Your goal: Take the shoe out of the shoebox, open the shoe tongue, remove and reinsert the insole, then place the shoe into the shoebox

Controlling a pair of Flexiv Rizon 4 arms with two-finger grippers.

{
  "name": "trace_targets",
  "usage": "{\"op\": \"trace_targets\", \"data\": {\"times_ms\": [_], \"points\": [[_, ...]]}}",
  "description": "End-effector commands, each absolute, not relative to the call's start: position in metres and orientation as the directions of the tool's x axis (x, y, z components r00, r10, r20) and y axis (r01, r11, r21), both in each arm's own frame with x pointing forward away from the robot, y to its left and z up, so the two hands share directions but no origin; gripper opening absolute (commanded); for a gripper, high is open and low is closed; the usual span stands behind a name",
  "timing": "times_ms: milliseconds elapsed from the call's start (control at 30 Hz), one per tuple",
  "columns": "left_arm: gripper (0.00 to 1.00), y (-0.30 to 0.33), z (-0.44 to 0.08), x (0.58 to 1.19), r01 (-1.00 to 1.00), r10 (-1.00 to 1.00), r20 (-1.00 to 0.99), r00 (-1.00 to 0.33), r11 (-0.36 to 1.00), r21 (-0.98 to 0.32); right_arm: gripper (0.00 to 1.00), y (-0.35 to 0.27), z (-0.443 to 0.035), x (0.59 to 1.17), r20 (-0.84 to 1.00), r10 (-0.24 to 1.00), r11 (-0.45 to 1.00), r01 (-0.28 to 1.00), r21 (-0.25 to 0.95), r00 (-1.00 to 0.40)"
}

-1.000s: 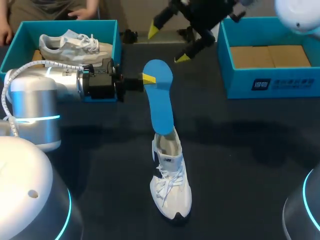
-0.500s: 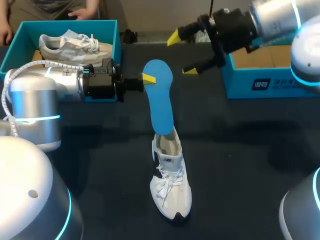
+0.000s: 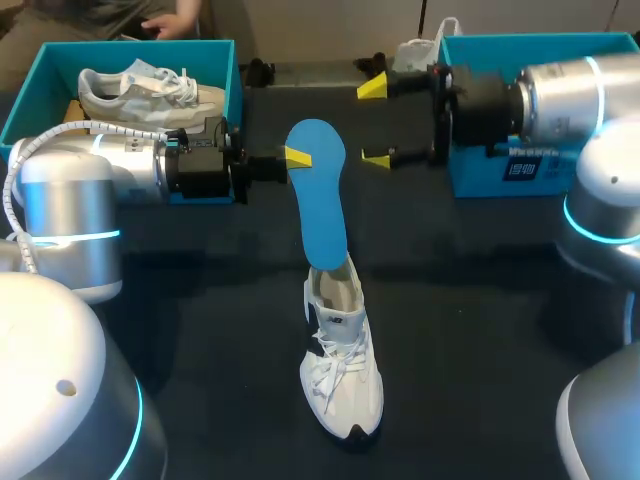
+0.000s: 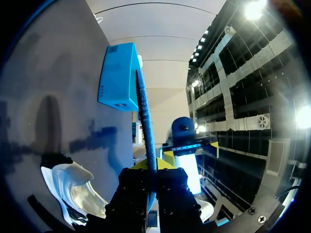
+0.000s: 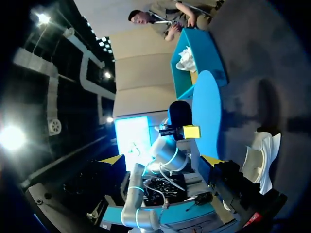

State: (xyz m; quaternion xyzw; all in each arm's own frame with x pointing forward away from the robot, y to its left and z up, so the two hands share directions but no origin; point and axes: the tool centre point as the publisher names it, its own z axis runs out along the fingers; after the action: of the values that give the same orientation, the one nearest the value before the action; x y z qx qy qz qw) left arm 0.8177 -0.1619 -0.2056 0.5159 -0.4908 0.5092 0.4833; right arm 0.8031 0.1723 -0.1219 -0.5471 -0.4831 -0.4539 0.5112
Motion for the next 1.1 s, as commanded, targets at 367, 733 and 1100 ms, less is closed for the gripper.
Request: {"op": "trace_targets", "data": {"times_ms": [367,733,1100], "points": [[0.0,-0.148,-0.189,0.823,-0.979,0.012,0.981,-0.195,-0.07,-0.194,1.0,0.172,-0.137,0.803,0.987,-0.101,-0.016,0.991,-0.131,0.128],[0.0,-0.132,-0.15,0.826,-0.734,0.046,0.735,-0.677,-0.125,-0.668,1.0,0.172,-0.137,0.803,0.985,-0.106,-0.021,0.991,-0.135,0.132],[0.0,-0.122,-0.135,0.823,-0.006,-0.043,0.016,-0.999,-0.214,-0.977,1.0,0.172,-0.137,0.803,0.985,-0.106,-0.021,0.991,-0.135,0.132]]}}
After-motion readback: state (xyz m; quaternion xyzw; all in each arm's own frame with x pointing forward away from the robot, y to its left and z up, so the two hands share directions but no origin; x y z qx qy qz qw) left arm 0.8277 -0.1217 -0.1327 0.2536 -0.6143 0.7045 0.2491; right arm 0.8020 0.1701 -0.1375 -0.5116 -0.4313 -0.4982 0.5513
